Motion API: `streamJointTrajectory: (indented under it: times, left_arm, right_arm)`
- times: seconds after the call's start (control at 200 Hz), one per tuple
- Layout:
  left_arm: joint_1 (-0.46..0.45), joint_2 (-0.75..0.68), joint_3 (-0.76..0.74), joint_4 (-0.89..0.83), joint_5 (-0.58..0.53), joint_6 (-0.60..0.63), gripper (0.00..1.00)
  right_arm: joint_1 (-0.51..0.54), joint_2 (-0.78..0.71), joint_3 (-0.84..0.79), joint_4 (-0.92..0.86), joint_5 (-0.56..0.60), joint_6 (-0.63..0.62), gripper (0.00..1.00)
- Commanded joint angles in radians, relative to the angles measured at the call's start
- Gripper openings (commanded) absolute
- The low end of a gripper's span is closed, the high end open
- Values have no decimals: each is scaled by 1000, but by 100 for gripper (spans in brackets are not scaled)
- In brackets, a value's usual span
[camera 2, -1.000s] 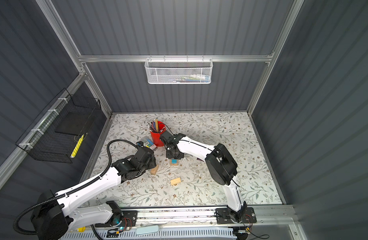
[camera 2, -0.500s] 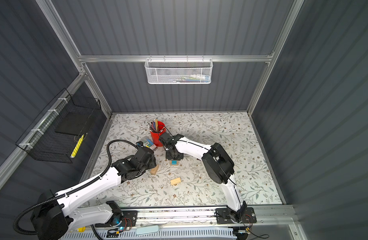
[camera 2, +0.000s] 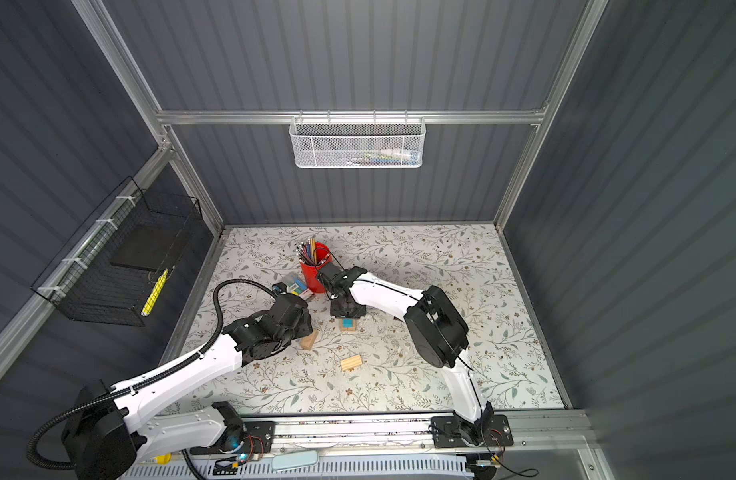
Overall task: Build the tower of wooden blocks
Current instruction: 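Lower the teal block against the upright wooden blocks and open the right gripper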
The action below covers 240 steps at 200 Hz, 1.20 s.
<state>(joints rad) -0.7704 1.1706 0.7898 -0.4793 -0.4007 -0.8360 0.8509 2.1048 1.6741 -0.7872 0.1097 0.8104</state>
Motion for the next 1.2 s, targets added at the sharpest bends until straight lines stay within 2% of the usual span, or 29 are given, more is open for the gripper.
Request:
streamJointTrajectory:
  times: [0.0,0.36,0.846,1.071,1.196]
  left_arm:
    - [5,-1,-10,-23,-13,-9,58]
    - [5,-6,-15,-25,-14,-12,58]
    - [6,-1,-9,-25,-14,-9,58]
    - [6,0,-8,-25,-11,-8,58]
    - [7,3,-3,-29,-11,-6,58]
  right_arm:
    - [4,34,27,-28,17,-1,27]
    - [3,40,30,-40,21,-3,29]
    - [3,38,45,-46,18,-4,42]
    - [3,26,46,-38,17,-8,44]
    - [3,23,46,-39,23,-16,42]
